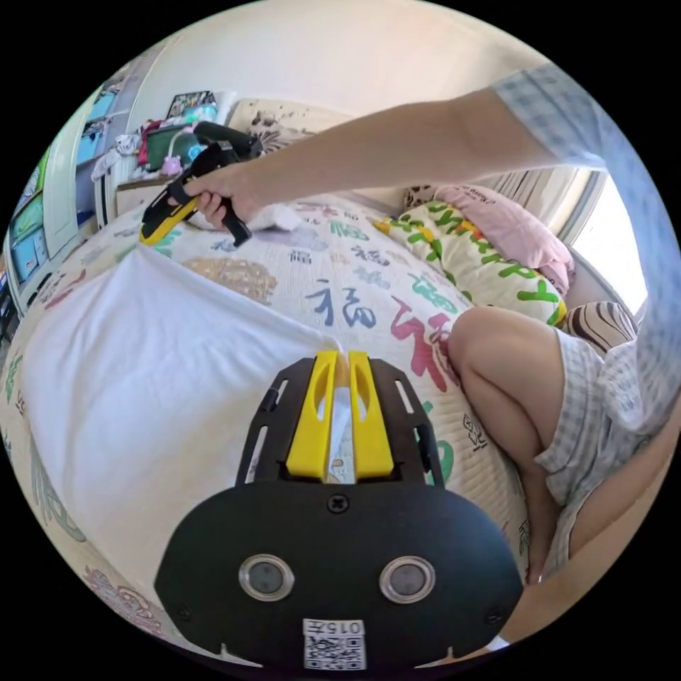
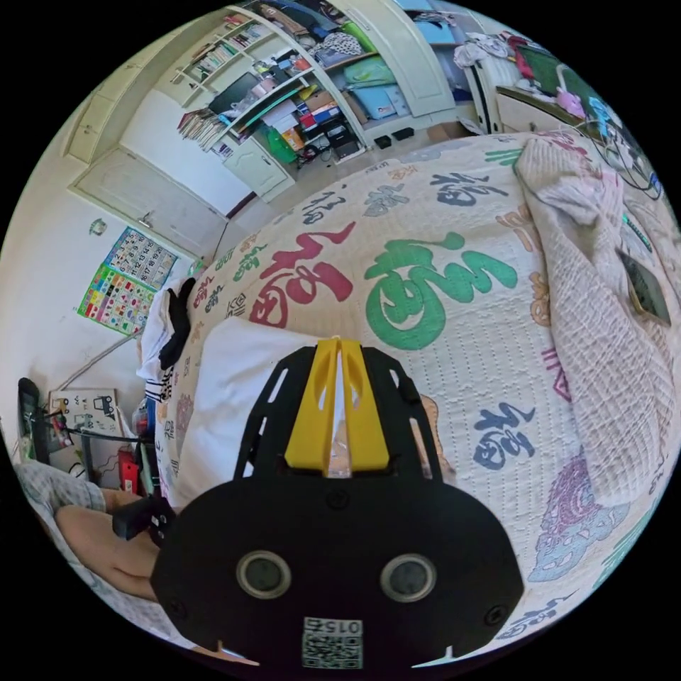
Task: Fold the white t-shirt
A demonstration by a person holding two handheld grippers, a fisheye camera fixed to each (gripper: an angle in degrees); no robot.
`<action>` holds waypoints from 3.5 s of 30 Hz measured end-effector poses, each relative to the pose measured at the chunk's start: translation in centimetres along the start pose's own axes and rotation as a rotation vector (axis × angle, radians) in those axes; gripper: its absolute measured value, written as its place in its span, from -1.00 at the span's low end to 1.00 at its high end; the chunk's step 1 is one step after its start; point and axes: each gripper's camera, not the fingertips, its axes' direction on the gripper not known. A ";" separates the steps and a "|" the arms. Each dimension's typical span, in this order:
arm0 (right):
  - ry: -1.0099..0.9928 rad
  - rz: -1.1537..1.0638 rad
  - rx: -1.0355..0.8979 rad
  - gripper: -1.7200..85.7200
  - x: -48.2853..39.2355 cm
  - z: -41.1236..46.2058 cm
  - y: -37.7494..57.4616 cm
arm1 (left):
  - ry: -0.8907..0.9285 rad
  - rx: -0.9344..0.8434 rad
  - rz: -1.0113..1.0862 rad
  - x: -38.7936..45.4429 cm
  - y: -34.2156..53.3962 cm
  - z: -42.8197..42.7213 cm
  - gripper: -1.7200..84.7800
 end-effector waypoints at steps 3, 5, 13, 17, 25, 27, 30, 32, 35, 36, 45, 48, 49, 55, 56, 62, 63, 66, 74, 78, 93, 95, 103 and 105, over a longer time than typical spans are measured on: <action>0.024 0.071 -0.018 -0.85 2.3 -0.3 1.3 | 0.033 -0.089 -0.014 -1.5 -1.7 2.1 -0.75; 0.008 0.104 0.031 -0.85 3.5 -1.6 2.7 | 0.059 -0.078 -0.015 -2.4 -2.8 1.7 -0.73; 0.027 -0.046 0.032 -0.85 2.9 -5.0 5.5 | 0.139 0.091 0.004 -14.6 -7.4 -10.3 -0.72; 0.108 -0.197 -0.012 -0.85 -1.1 -3.5 4.1 | 0.006 0.011 -0.087 -28.3 -10.3 -14.7 -0.69; 0.249 -0.277 -0.137 -0.80 -4.3 1.1 3.8 | 0.231 -0.335 -0.049 -42.3 -16.3 -7.6 -0.70; 0.245 -0.308 -0.216 -0.79 -4.3 1.7 3.9 | 0.313 -0.412 -0.032 -44.5 -16.8 -6.2 -0.72; 0.216 -0.311 -0.297 -0.79 -4.0 2.4 4.4 | 0.345 -0.400 -0.002 -46.9 -17.4 -6.0 -0.83; 0.205 -0.312 -0.317 -0.79 -4.1 2.8 4.9 | 0.365 -0.396 0.009 -48.2 -17.9 -5.9 -0.93; 0.224 -0.309 -0.323 -0.82 -4.9 3.0 6.0 | 0.376 -0.396 0.018 -50.6 -19.2 -6.2 -0.97; 0.205 -0.326 -0.310 -0.82 -6.1 2.5 6.6 | 0.387 -0.398 0.009 -51.8 -19.7 -6.5 -0.97; -0.121 -0.654 -0.457 -0.68 -23.5 7.0 24.5 | 0.481 -0.539 -0.023 -57.7 -23.3 -6.1 -0.98; 0.139 -0.783 -0.459 -0.69 -26.0 9.3 29.3 | 0.448 -0.580 -0.039 -59.1 -24.1 -6.3 -0.98; 0.197 -0.818 -0.439 -0.72 -26.4 9.5 30.0 | 0.436 -0.575 -0.040 -59.4 -24.2 -6.5 -0.97; 0.400 -0.922 -0.342 -0.85 -27.3 9.0 33.1 | 0.418 -0.553 -0.021 -60.2 -24.8 -8.4 -0.85; 0.369 -0.892 -0.341 -0.85 -26.8 8.6 33.1 | 0.419 -0.530 -0.012 -60.0 -24.5 -8.4 -0.82; 0.261 -0.821 -0.376 -0.87 -25.1 7.2 33.3 | 0.483 -0.571 -0.035 -60.3 -23.0 -6.2 -0.96; 0.250 -0.847 -0.387 -0.87 -25.0 6.8 33.7 | 0.450 -0.572 -0.010 -60.5 -23.1 -6.8 -0.97; 0.235 -0.901 -0.383 -0.87 -24.8 5.9 34.2 | 0.444 -0.582 0.009 -61.1 -23.7 -8.5 -0.97; 0.114 -0.595 -0.399 -0.81 -20.0 5.9 32.8 | 0.309 -0.708 -0.017 -60.5 -22.0 -8.2 -0.88; 0.138 -0.371 -0.232 -0.78 -14.7 -0.3 32.5 | 0.219 -0.489 -0.051 -58.4 -19.6 -14.1 -0.79; 0.342 0.016 -0.329 -0.97 1.9 -7.6 36.2 | 0.249 -0.309 -0.318 -41.3 -3.1 -12.4 -0.84; 0.331 -0.001 -0.321 -0.97 3.0 -8.5 36.7 | 0.230 -0.244 -0.364 -41.0 -1.5 -13.6 -0.86; -0.498 0.106 0.174 -0.80 14.8 -17.2 32.6 | 0.321 0.319 -0.640 -47.5 2.4 -21.9 -0.70; -0.324 0.087 0.183 -0.75 18.4 -17.8 29.7 | 0.253 0.333 -0.705 -50.6 3.1 -22.2 -0.67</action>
